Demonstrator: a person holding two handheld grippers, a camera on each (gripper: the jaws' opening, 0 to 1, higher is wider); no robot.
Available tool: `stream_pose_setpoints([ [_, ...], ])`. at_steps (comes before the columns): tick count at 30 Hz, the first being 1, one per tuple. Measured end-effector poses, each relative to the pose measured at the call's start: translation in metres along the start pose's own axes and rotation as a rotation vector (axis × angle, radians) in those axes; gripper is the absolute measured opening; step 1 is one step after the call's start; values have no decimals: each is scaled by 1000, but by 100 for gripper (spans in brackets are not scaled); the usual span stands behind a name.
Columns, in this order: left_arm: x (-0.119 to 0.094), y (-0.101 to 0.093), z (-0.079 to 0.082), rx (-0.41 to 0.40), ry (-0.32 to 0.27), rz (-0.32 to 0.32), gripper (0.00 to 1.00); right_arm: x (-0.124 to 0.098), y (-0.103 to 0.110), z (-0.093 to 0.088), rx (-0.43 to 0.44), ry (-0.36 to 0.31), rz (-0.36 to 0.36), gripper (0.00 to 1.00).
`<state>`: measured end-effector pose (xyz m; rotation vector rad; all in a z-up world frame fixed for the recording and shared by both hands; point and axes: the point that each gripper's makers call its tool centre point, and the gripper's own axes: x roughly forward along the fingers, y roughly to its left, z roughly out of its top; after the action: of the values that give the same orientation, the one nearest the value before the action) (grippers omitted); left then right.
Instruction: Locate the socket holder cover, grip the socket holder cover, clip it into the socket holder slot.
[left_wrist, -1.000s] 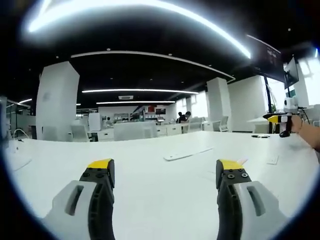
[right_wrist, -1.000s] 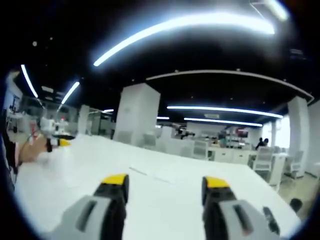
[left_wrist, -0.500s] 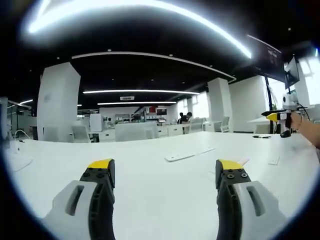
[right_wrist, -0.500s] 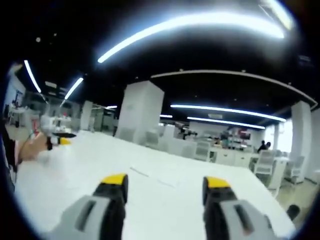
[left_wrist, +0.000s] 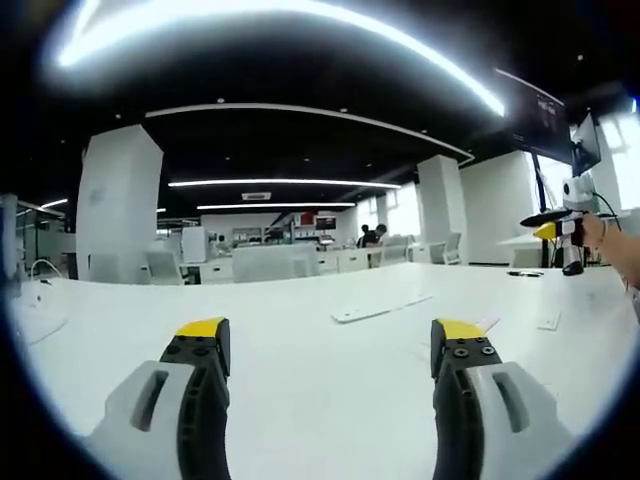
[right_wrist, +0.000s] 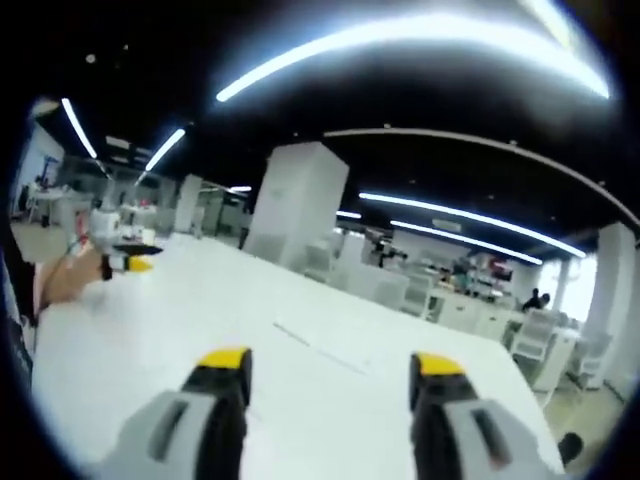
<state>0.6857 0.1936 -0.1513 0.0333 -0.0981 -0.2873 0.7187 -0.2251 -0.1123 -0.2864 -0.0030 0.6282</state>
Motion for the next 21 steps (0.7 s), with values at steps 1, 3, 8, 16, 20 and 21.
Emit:
stream_pose_setpoints([
  [1, 0, 0, 0, 0, 2, 0, 81, 1, 1, 0, -2, 4, 5, 66],
  [3, 0, 0, 0, 2, 4, 0, 81, 2, 4, 0, 6, 11, 21, 66],
  [8, 0, 0, 1, 5, 1, 0, 81, 7, 12, -4, -17, 50, 54, 66],
  [16, -1, -2, 1, 6, 1, 0, 81, 15, 32, -10, -20, 118, 172, 66],
  [20, -1, -3, 0, 5, 3, -3, 80, 18, 50, -15, -51, 164, 274, 67],
  [21, -1, -3, 0, 6, 4, -3, 80, 18, 54, -17, -64, 172, 291, 67],
])
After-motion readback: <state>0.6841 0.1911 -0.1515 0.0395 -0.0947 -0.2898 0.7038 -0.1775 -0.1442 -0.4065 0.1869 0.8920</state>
